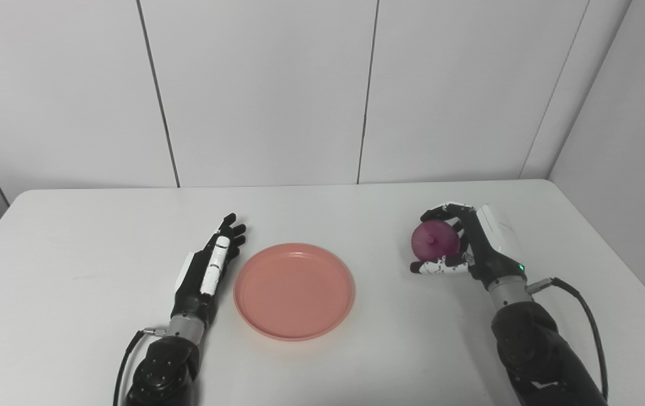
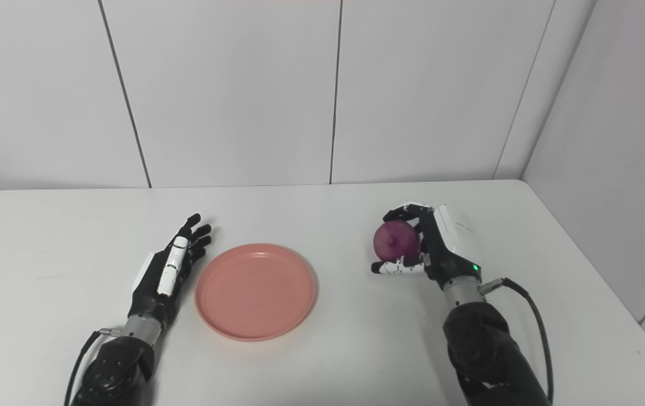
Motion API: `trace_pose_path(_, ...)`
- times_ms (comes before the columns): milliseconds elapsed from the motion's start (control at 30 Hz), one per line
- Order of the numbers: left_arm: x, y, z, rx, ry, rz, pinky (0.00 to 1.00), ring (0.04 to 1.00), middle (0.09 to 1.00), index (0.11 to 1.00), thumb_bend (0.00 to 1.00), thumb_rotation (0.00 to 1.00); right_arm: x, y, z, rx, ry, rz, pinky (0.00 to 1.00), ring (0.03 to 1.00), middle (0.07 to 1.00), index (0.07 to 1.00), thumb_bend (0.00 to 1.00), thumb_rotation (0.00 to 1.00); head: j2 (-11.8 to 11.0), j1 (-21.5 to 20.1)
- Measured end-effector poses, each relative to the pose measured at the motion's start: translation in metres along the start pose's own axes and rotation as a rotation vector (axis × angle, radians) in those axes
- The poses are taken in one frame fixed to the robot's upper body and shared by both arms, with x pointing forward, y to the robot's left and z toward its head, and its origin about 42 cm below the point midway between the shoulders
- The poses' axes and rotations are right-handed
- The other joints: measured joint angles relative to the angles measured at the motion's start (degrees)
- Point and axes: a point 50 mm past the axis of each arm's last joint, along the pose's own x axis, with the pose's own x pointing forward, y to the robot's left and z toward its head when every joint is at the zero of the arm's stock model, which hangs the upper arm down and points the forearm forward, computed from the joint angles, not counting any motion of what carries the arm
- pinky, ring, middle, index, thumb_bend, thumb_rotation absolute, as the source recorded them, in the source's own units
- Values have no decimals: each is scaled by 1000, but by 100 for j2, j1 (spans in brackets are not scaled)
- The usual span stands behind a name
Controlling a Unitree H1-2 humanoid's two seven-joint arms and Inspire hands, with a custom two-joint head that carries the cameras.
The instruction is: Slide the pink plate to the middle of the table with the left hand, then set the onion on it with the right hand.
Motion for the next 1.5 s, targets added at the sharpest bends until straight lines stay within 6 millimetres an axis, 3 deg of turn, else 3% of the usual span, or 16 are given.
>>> trace_pose_path(333,1,-4,0,23,0,17,920,898,900,912,558,1000,-6,14,34,76,-105,81,263,387,499,510,512,0,-18,150)
trace_pose_path(467,1,-5,0,23,1,19,915,901,903,915,563,1000,-8,20,46,95,-133,108,200,396,504,491,516,0,-35,176)
trace_pose_path(500,1,-5,0,23,1,20,914,902,904,915,565,1000,-9,22,49,103,-139,117,172,282,482,489,522,0,-35,176)
trace_pose_path(533,1,-5,0,23,1,20,914,902,904,915,566,1000,-9,26,52,113,-144,125,167,261,478,489,524,0,-35,176)
trace_pose_path(600,1,-5,0,24,1,20,923,906,906,915,568,1000,-10,33,60,132,-155,142,235,323,441,511,520,0,-53,202)
trace_pose_path(667,1,-5,0,24,1,19,924,909,907,914,567,1000,-9,39,67,140,-170,162,224,312,468,494,523,0,-53,203)
trace_pose_path(833,1,-7,1,27,0,19,931,912,909,915,564,1000,-3,57,77,141,-206,217,277,362,427,527,518,0,-53,220)
trace_pose_path(967,1,-7,1,29,0,20,939,915,911,916,568,1000,3,70,82,137,-212,248,240,330,417,527,517,0,-53,238)
trace_pose_path(1100,1,-8,1,27,0,19,940,918,914,917,571,1000,6,84,91,136,-222,277,177,255,470,489,524,0,-53,255)
trace_pose_path(1200,1,-8,1,24,0,19,942,922,918,920,566,1000,7,94,96,125,-226,298,224,318,429,517,518,0,-44,255)
trace_pose_path(1433,0,-9,2,21,0,20,935,920,918,920,566,1000,10,117,100,98,-215,345,237,314,475,489,524,0,-44,273)
trace_pose_path(1500,0,-10,2,19,-1,19,932,921,918,921,565,1000,11,122,101,93,-225,358,271,350,432,520,518,0,-44,273)
